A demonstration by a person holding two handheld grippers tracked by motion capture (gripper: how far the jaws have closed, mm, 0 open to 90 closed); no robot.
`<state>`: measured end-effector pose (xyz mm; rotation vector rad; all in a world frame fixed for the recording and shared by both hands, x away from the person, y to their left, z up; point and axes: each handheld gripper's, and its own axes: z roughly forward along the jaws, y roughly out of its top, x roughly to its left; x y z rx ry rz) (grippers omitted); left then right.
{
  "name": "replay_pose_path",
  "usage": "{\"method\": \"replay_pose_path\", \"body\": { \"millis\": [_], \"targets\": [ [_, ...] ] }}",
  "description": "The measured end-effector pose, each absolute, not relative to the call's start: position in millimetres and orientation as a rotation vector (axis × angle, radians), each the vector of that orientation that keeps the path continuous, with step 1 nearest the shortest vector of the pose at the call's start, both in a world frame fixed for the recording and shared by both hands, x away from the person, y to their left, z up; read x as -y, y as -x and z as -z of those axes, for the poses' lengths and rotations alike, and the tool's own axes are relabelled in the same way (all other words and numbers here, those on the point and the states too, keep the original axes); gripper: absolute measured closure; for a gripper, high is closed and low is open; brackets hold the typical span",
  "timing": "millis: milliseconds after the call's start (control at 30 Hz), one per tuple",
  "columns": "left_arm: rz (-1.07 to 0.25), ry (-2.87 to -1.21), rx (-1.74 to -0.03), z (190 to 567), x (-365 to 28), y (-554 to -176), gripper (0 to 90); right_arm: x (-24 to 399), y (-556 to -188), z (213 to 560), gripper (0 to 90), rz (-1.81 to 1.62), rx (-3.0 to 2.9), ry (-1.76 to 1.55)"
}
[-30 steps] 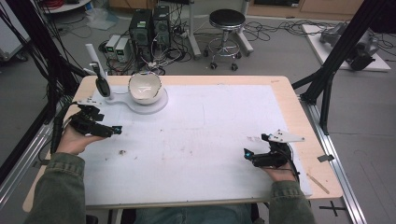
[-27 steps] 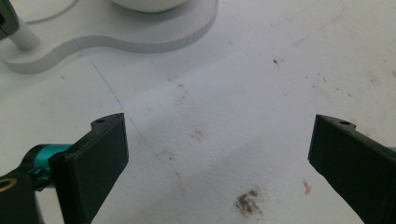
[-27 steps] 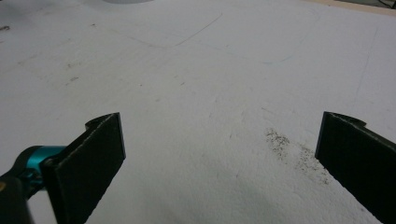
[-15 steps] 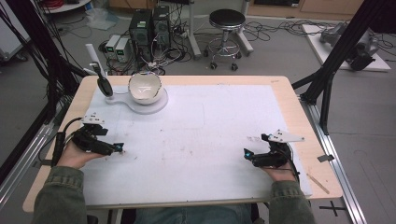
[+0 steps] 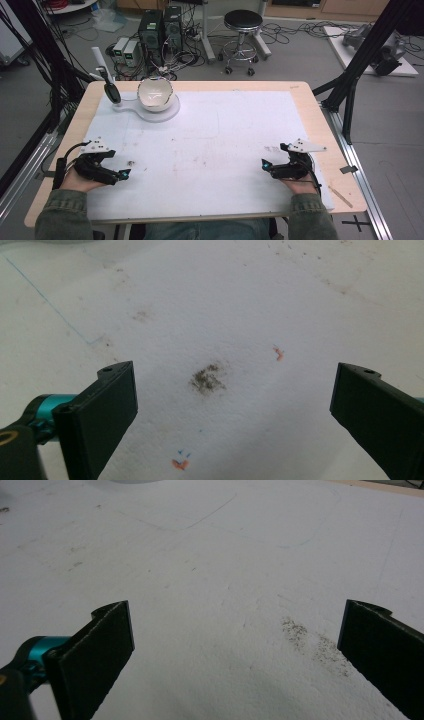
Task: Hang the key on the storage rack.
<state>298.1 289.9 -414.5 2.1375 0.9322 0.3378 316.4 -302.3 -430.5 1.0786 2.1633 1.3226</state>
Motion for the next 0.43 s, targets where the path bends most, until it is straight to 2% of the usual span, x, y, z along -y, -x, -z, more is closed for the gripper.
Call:
{"method": "replay_pose_path", "body": {
  "millis": [433],
  "targets": [
    [-0.360,-2.143,-0.975,418.4,-299.1,-294.2,5.5,302.7,-318.4,432.4,0.5,-1.310,-2.178,-1.098]
  ]
}}
